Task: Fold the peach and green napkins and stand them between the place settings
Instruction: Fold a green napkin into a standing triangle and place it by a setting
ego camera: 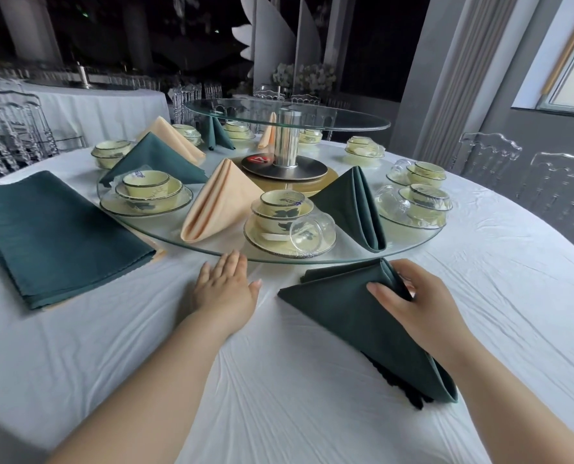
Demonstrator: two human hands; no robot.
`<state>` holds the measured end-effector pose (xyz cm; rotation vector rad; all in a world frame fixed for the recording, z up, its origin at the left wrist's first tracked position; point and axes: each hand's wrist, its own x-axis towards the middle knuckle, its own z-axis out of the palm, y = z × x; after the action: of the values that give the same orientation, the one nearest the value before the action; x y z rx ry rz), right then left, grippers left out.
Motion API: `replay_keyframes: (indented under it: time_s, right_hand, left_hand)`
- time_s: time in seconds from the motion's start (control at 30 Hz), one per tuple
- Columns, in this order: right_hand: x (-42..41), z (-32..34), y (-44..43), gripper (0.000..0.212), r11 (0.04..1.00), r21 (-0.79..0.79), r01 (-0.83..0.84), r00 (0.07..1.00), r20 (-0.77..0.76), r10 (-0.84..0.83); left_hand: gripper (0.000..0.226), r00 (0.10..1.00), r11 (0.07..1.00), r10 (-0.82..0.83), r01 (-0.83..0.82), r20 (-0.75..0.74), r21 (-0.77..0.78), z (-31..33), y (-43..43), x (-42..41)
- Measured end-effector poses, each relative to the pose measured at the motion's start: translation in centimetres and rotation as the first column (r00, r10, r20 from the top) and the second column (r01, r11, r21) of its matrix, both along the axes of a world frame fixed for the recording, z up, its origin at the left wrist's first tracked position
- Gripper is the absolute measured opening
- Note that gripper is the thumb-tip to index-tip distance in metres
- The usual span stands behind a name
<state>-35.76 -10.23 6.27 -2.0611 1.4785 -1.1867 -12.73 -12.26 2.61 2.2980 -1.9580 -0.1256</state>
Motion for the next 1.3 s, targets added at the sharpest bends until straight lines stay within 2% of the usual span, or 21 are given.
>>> replay_keyframes:
  time_s: [0.2,0.37,0.47,0.5,0.57,0.63,0.73,0.8,0.93,1.1,1.3]
  right_hand:
    - [-0.2,0.0,0.0,0.012,1.000,0.002,-0.003,1.000,-0.018,0.003]
    - [-0.4,0.0,-0.1,0.004,1.000,0.001,-0.010,1.000,-0.001,0.010]
    - [0.0,0.2,-0.4,0.023,1.000,-0.006,-0.019,1.000,0.009,0.019]
    - [0.1,0.4,-0.5,0.024,1.000,-0.009,-0.020,1.000,0.003,0.020]
    - [0.5,0.5,-0.6,0.024,1.000,-0.017,-0.020,1.000,-0.007,0.020]
    - [0.7,0.6,-0.7,0.027,0.999,-0.031,-0.025,1.000,-0.015,0.025]
    - [0.6,0.4,-0.5,0.032,0.998,-0.045,-0.033,0.999,-0.031,0.032]
    - [0.4,0.3,-0.4,0.031,0.998,-0.039,-0.040,0.999,-0.017,0.040]
    - [0.2,0.3,-0.7,0.029,0.998,-0.029,-0.049,0.999,0.002,0.049]
    - [0.2,0.2,-1.2,0.030,0.998,-0.032,-0.046,0.999,0.001,0.046]
    - [0.2,0.3,-1.3,0.017,0.998,-0.038,-0.043,0.999,0.028,0.045]
  left_hand:
    - [0.054,0.986,0.988,0.139,-0.145,-0.094,-0.052,-0.4,-0.6,1.8]
    - [0.055,0.946,0.954,0.240,-0.272,-0.217,-0.129,-0.4,-0.7,2.6]
    - [0.055,0.968,0.906,0.119,-0.197,-0.220,-0.375,0.1,-0.3,2.2]
    - [0.055,0.980,0.883,0.034,-0.121,-0.197,-0.453,0.4,-0.1,1.8]
    - [0.066,0.976,0.861,-0.173,0.084,-0.134,-0.502,0.8,0.2,0.7]
    - [0.078,0.933,0.848,-0.354,0.294,-0.059,-0.441,0.5,0.3,-0.6]
    - [0.064,0.910,0.873,-0.414,0.385,-0.037,-0.299,-0.3,0.0,-1.4]
    - [0.050,0.921,0.908,-0.381,0.359,-0.074,-0.214,-0.4,-0.2,-0.9]
    - [0.051,0.962,0.960,-0.270,0.266,-0.044,-0.084,-0.5,-0.1,0.0]
    - [0.052,0.984,0.988,-0.144,0.149,0.101,-0.047,-0.4,0.1,0.2]
    - [0.051,0.999,1.000,0.011,-0.010,0.047,-0.019,-0.2,0.2,1.3]
